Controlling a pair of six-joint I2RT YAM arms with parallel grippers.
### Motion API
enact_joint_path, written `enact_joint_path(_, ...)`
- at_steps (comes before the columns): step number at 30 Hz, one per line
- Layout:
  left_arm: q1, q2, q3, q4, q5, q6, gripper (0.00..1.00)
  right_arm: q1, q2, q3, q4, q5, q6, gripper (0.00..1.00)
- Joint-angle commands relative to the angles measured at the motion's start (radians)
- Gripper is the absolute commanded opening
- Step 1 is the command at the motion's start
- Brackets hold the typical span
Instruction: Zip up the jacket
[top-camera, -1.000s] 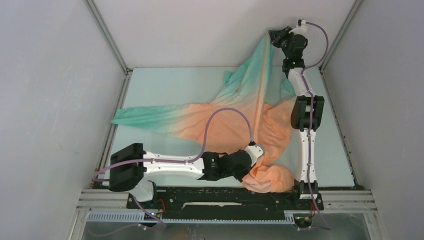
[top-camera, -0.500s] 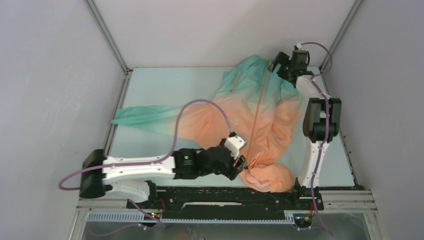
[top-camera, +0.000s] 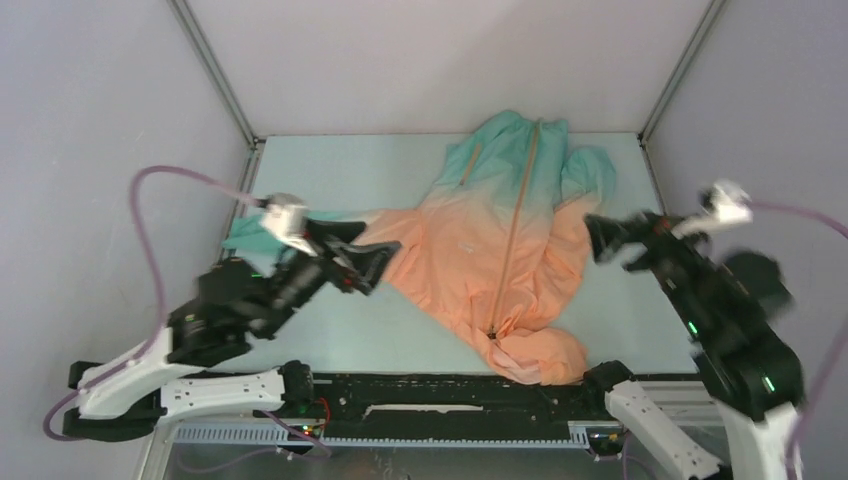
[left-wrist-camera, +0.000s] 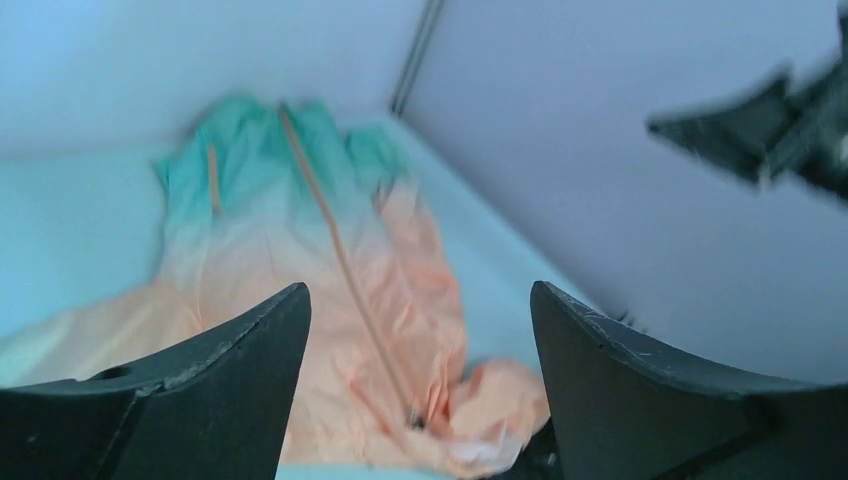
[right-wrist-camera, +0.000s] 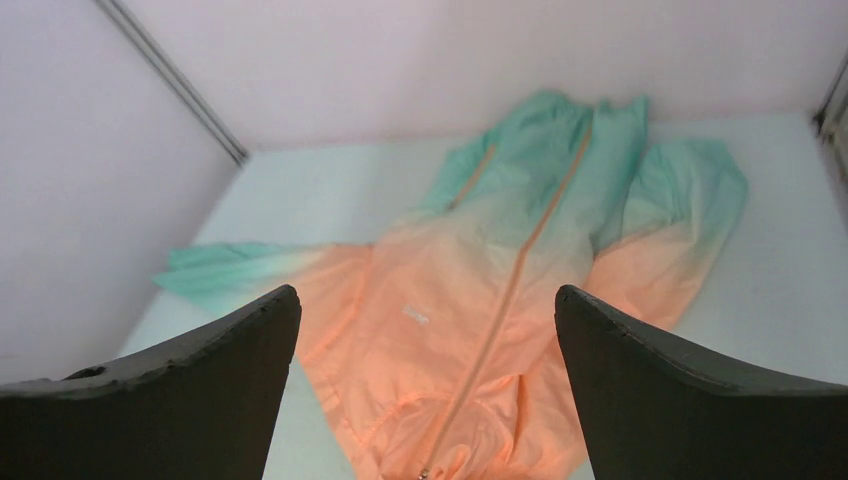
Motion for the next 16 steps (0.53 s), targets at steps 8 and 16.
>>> enact_joint_path(8, 0.003, -0.199, 0.314, 0.027, -0.07, 0.23, 0.84, -0.008, -0.428, 0.275, -0.132, -0.016, 0.079, 1.0)
enact_joint_path(16, 0.003, -0.28, 0.329, 0.04, -0.084, 0.267, 0.84, -0.026, -0.439, 0.355, -0.17, 0.003, 0.036, 1.0)
